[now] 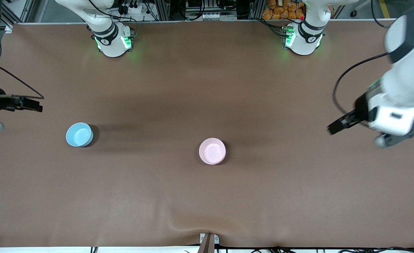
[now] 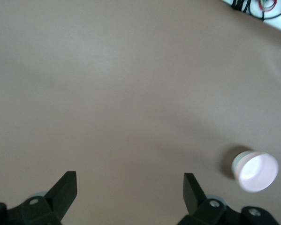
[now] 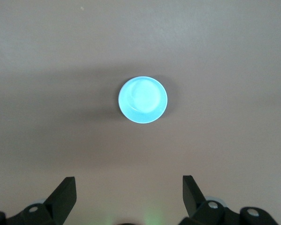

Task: Stack pink and blue bowls on white bowl
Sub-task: 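Withdraw the left gripper while the right gripper reaches the blue bowl, then lower the right gripper and close it on the blue bowl rim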

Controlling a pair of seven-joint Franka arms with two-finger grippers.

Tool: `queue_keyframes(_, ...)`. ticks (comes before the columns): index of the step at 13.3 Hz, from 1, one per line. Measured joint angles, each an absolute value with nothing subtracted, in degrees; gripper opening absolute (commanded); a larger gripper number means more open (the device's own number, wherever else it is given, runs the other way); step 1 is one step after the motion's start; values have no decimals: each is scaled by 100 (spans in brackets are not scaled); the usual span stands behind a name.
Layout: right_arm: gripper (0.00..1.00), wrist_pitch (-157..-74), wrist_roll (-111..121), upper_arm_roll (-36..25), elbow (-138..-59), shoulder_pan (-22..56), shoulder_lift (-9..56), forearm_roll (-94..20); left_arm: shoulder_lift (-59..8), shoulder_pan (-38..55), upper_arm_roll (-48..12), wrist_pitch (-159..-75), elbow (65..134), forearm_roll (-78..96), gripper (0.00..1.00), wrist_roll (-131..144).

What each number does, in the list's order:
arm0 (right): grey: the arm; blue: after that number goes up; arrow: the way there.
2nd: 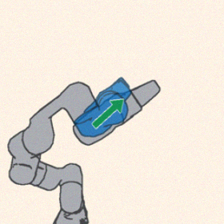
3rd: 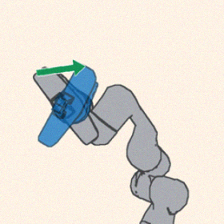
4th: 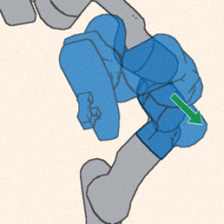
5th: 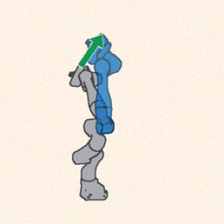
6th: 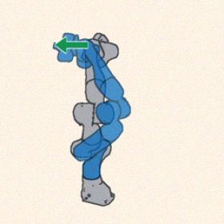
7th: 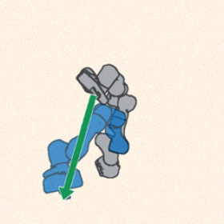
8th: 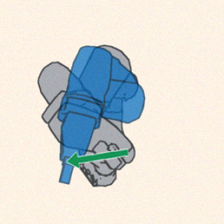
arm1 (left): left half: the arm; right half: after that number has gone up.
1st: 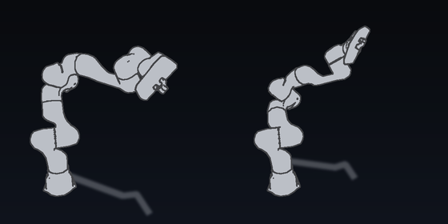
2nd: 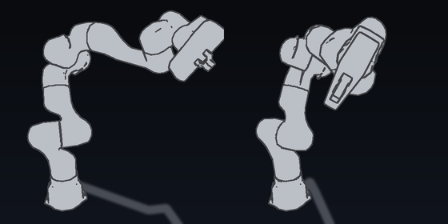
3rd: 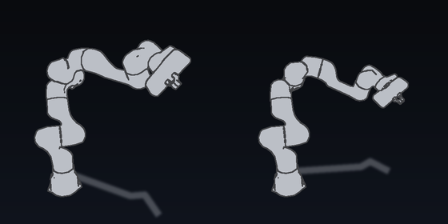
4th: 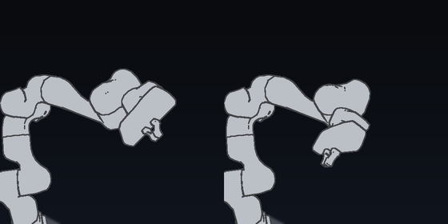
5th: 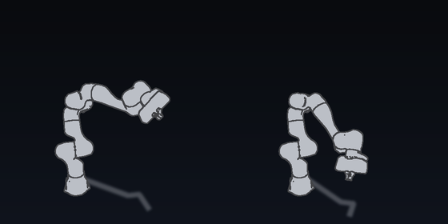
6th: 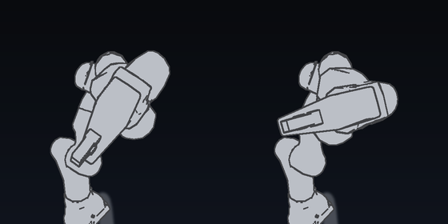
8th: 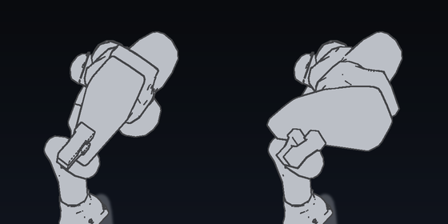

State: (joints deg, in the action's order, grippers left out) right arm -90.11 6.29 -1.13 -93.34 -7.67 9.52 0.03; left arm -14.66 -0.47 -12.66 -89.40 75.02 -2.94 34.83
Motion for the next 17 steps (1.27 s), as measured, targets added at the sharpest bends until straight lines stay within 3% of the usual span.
queue_keyframes(5, 100, -10937, 1783, -124, -11057, -1293, 1016, -243, -589, -639, -1164, -8729, 8292, -167, 100, 1913)
queue_keyframes(7, 92, -11566, 2060, -108, -11563, -1295, 1144, -246, -202, -623, -1039, -8727, 8743, -152, 100, 1635)
queue_keyframes(8, 87, -11743, 2144, -108, -11676, -1296, 1274, -247, -58, -621, -1022, -8728, 8889, -151, 100, 1589)
queue_keyframes(10, 86, -11912, 2217, -112, -11723, -1305, 1549, -248, 94, -617, -1019, -8730, 9016, -150, 100, 1565)
queue_keyframes(13, 73, -12280, 2578, -114, -11813, -1369, 1789, -249, 116, -613, -1019, -8735, 9045, -136, 100, 1553)
queue_keyframes(17, 68, -12533, 2783, -117, -11819, -1568, 1968, -256, 115, -602, -1025, -8738, 9076, -120, 100, 1551)
